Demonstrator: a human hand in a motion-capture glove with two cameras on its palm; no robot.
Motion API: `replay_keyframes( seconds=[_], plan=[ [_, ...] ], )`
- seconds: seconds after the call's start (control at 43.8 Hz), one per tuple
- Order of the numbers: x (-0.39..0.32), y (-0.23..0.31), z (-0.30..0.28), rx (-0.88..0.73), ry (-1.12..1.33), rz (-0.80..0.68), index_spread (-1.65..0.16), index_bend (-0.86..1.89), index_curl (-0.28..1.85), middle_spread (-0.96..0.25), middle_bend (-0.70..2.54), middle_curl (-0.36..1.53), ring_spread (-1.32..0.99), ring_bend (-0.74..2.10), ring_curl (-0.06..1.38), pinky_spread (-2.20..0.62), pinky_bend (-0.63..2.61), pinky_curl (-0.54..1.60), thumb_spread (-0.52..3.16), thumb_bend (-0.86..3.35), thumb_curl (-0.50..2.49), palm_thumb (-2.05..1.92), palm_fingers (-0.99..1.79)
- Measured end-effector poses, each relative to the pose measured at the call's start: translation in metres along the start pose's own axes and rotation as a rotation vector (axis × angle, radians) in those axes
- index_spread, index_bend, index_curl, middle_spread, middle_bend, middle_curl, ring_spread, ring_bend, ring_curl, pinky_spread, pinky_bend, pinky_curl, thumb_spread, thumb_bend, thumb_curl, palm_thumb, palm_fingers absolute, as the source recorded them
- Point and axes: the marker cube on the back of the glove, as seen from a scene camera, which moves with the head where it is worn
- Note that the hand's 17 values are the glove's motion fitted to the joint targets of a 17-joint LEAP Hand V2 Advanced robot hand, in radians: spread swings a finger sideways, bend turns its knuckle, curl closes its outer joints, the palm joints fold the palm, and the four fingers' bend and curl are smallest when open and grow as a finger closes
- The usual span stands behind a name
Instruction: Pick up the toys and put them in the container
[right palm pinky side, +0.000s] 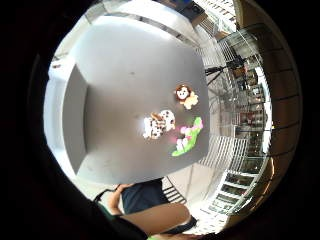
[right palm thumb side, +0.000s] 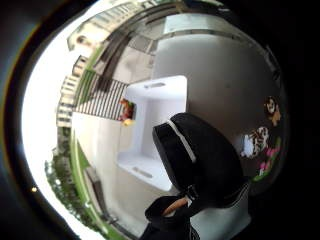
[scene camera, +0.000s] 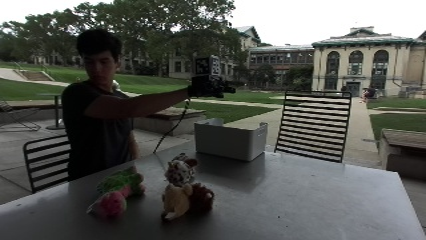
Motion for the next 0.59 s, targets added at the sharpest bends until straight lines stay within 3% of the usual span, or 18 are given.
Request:
replay_keyframes(
  seconds=[0.114,0.251,0.433,0.593],
  plan=[
    [-0.003,0.008,0.002,0.025,0.074,-0.018,-0.13,0.18,0.09,-0.04,0.22,0.09,-0.13,0.16,0.03,-0.07,0.42,0.13,0.75,-0.02,0.01,-0.03,0.06],
    [0.115,-0.042,0.005,0.042,0.173,0.063,-0.17,0.19,0.14,-0.05,0.23,0.14,-0.18,0.17,0.05,-0.09,0.45,0.18,1.01,-0.03,0.03,-0.05,0.02],
    [0.018,0.021,-0.012,0.065,0.066,-0.035,-0.19,0.18,0.2,-0.07,0.24,0.19,-0.21,0.19,0.08,-0.1,0.46,0.22,1.16,-0.05,0.06,-0.07,-0.01],
    [0.019,0.034,-0.02,0.082,0.084,-0.012,-0.21,0.18,0.23,-0.07,0.26,0.23,-0.23,0.21,0.12,-0.1,0.44,0.24,1.14,-0.06,0.08,-0.09,0.0]
  ],
)
